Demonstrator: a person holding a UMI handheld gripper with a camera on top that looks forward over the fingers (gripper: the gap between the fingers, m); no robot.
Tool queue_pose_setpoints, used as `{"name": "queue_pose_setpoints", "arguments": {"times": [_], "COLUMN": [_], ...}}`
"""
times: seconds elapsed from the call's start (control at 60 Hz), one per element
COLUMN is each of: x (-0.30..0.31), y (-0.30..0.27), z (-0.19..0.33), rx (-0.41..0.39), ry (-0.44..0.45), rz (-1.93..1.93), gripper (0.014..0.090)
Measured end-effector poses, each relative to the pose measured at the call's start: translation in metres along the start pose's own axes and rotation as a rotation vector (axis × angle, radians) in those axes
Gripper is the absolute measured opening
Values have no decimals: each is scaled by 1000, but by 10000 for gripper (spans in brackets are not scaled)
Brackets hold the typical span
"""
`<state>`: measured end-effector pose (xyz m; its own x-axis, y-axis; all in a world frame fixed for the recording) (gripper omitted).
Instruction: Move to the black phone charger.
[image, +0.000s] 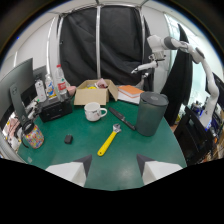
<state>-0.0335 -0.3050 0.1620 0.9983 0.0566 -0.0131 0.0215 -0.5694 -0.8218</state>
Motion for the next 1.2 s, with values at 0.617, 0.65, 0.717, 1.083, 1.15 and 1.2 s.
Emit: {"name": "queue_pose_setpoints", "arguments": {"times": [0.617,0.65,0.717,1.083,1.15,1.2], "x": [-111,-120,-135,-190,-197,-201], "y": [9,10,9,14,16,18], "z": [90,95,107,163,166,166], "rx": [-165,-172,-183,-256,-267,-271], "ry": [-317,-338,-369,-366,-372,-369], "rz": [-94,-102,-107,-87,-85,-82], "gripper": [848,848,848,849,849,850]}}
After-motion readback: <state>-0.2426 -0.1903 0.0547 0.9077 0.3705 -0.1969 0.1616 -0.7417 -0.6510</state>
